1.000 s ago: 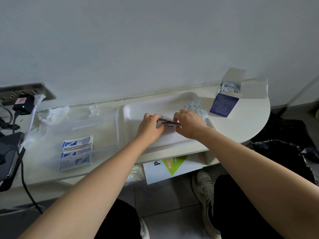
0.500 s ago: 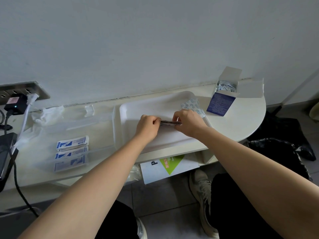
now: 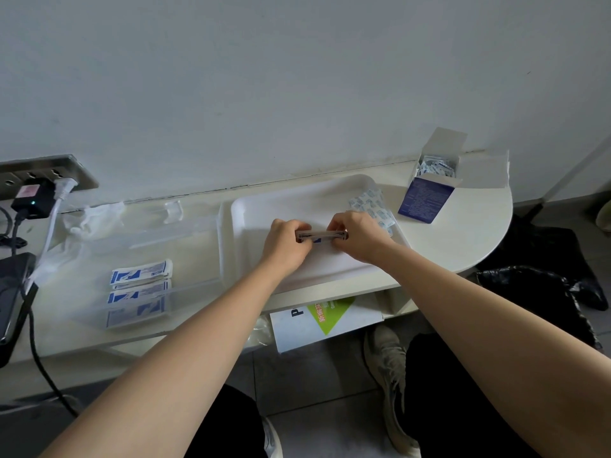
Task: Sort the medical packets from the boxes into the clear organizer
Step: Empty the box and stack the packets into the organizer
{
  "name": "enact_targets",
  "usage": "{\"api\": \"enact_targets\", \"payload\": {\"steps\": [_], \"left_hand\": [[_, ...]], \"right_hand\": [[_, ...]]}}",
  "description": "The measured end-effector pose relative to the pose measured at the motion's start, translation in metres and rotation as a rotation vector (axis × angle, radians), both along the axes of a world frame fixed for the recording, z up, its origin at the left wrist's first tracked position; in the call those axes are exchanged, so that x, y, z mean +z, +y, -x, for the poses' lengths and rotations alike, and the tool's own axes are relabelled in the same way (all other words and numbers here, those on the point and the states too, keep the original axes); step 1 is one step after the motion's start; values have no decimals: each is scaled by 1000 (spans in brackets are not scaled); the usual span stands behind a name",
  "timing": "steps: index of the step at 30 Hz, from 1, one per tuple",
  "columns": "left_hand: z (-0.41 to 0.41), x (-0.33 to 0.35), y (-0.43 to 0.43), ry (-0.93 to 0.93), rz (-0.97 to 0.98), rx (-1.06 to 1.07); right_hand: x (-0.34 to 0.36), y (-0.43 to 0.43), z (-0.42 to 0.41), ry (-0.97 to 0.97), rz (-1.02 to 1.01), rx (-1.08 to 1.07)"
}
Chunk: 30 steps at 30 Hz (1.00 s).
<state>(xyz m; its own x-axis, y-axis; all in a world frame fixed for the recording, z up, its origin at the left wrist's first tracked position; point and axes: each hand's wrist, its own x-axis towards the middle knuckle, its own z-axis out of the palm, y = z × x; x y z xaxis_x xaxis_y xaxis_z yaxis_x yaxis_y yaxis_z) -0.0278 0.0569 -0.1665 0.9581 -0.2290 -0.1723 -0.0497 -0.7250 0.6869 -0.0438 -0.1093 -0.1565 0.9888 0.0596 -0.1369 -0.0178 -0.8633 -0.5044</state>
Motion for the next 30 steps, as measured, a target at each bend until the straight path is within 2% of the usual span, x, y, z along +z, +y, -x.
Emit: {"api": "enact_targets", "payload": {"steps": [7, 12, 18, 23, 25, 30], "left_hand": [[0, 6, -1, -63, -129, -61], [-3, 27, 5, -93, -91, -41], [-6, 56, 29, -106, -70, 12], [1, 76, 70, -133, -96, 59], [5, 86, 91, -128, -66, 95], [18, 101, 159, -97, 49, 252]], "right_hand": [[2, -5, 0, -21, -79, -33], [19, -3, -1, -56, -178, -41], [38, 20, 0, -103, -391, -54], [52, 62, -5, -142, -524, -79], [59, 81, -7, -116, -621, -56], [69, 139, -14, -84, -686, -22]]}}
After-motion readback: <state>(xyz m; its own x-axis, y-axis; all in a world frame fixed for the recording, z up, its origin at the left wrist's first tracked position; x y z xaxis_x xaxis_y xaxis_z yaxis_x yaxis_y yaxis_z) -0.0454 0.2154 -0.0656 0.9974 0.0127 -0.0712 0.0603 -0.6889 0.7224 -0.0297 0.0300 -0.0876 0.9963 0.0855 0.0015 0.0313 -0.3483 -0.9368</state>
